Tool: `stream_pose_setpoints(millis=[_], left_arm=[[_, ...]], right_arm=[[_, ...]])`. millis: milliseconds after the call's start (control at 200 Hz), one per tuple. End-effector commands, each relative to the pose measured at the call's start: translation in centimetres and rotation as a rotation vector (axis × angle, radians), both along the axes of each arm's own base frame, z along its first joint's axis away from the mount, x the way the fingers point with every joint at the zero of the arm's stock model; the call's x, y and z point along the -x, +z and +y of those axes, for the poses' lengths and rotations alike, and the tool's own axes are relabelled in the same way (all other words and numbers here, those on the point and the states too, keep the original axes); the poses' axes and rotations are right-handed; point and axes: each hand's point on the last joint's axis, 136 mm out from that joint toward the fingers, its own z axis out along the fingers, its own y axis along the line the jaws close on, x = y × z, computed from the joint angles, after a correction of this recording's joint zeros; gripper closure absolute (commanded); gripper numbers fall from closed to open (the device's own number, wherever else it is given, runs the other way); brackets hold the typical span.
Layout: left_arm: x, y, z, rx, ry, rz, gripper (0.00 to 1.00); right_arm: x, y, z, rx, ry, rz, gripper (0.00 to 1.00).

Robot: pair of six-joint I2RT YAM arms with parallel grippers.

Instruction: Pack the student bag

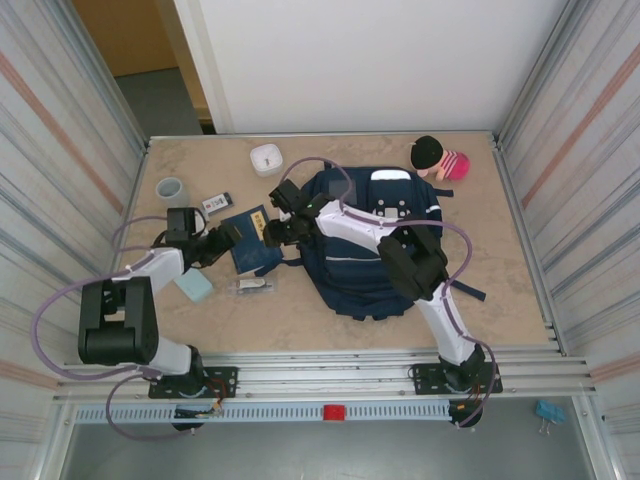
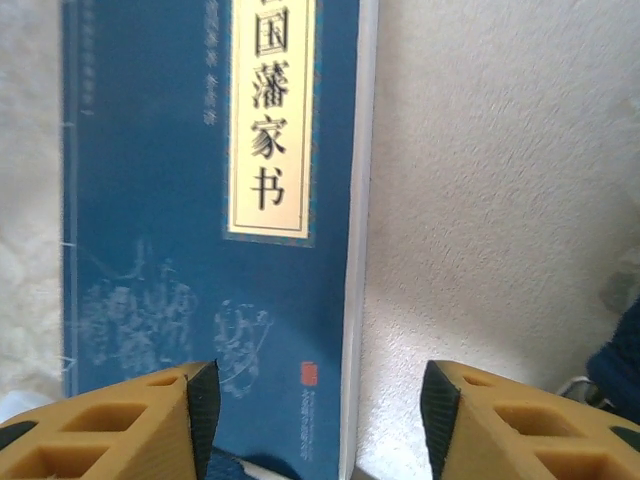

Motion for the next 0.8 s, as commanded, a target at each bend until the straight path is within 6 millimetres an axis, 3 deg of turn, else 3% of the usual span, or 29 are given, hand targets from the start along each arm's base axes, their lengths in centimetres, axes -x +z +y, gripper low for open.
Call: stream_pose_setpoints(millis=[0,266,436,606,797], left_arm=[[-0.4,-0.2,-0.1,0.013,-0.017,-0.014,0.41],[-0.5,-2.1,-0.4,0.030,-0.028,0.036,0.43],[-0.6,-3.0,-1.2,0.071,-0.045,0.055,0.44],[-1.2,-1.1,-3.3,0.118,-0.106,0.005,0.44],[-1.3,3.2,-4.7,0.163,-0.153,-0.087,0.44]], right_arm=[[0.6,-2.1,-0.4,0.090,0.021,0.015,0.45],[0.8,-5.0,-0.4,0.121,0.025,0.054,0.60],[1.2,-5.2,-0.2,0.103,0.031,0.082,0.68],[1.8,-5.1,0.6,0.048,0.043,0.123,0.73],[2.2,-4.6,0.7,-0.010,0.034,0.154,0.74]])
